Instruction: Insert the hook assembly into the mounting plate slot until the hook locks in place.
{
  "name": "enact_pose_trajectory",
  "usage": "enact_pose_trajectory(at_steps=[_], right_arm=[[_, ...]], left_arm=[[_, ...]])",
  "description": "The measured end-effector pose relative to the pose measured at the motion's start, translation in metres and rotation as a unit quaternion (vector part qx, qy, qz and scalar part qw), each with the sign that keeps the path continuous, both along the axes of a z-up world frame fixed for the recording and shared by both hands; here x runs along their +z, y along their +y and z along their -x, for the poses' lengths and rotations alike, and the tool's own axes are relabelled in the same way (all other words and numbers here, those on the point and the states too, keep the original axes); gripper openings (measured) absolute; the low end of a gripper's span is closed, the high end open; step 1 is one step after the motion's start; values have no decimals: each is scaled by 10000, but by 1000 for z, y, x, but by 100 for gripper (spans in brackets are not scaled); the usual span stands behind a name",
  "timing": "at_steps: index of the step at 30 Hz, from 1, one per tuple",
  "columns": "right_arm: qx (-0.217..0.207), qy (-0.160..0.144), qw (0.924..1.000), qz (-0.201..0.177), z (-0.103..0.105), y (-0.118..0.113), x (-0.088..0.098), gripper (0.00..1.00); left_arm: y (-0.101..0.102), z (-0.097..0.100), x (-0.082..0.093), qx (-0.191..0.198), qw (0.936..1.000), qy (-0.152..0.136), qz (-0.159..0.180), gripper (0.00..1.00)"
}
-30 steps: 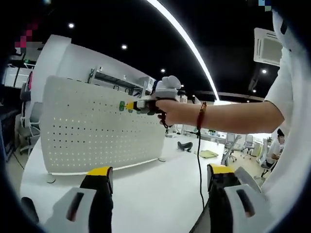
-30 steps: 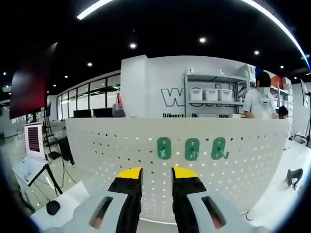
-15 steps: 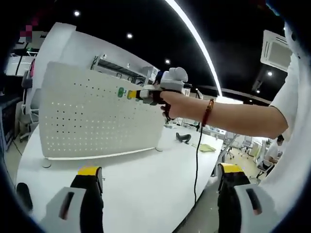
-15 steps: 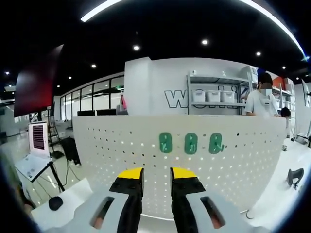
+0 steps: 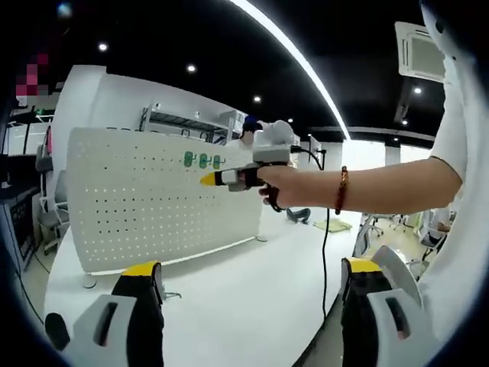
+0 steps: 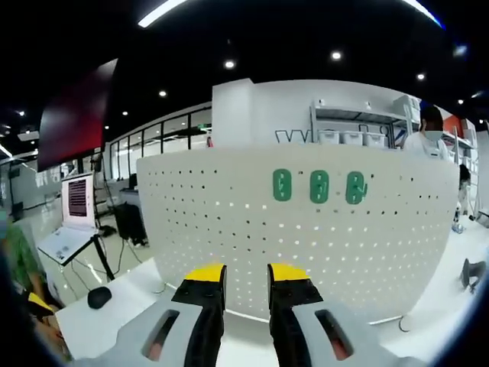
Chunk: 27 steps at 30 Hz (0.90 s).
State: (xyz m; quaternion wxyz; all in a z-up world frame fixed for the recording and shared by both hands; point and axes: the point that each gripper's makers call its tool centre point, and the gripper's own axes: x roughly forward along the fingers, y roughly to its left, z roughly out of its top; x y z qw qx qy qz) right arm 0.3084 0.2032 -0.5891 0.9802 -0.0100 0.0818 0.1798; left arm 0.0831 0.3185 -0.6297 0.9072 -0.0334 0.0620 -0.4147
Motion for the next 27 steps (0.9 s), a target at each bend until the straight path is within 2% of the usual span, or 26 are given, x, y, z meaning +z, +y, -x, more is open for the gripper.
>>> enact_pose_trajectory(at_steps=[3, 5, 9, 15, 20, 24, 27], right_arm=[[137, 62, 9999, 41, 3, 4, -9, 21], [260, 114, 9996, 13, 5, 7, -15, 21], [345, 184, 9992, -36, 9, 9, -24, 21], [504, 281, 9983, 55, 15, 15, -39, 21], [627, 411, 9971, 92, 18, 21, -53, 21], [753, 513, 9957, 136, 21, 27, -62, 21], [905, 608, 9939, 178, 22, 34, -69, 21]], left_arm=[[1, 1, -4, -3, 9999, 89, -125, 98], [0, 0, -6, 0, 9998, 185, -39, 97], [3, -2, -4, 94, 9999, 102, -1, 100], [1, -3, -9, 99, 9997, 228, 9, 97], [0, -3, -14, 83, 9995, 250, -165, 95], [4, -5, -14, 154, 9992, 376, -55, 94], [7, -7, -12, 251, 9990, 362, 47, 95]])
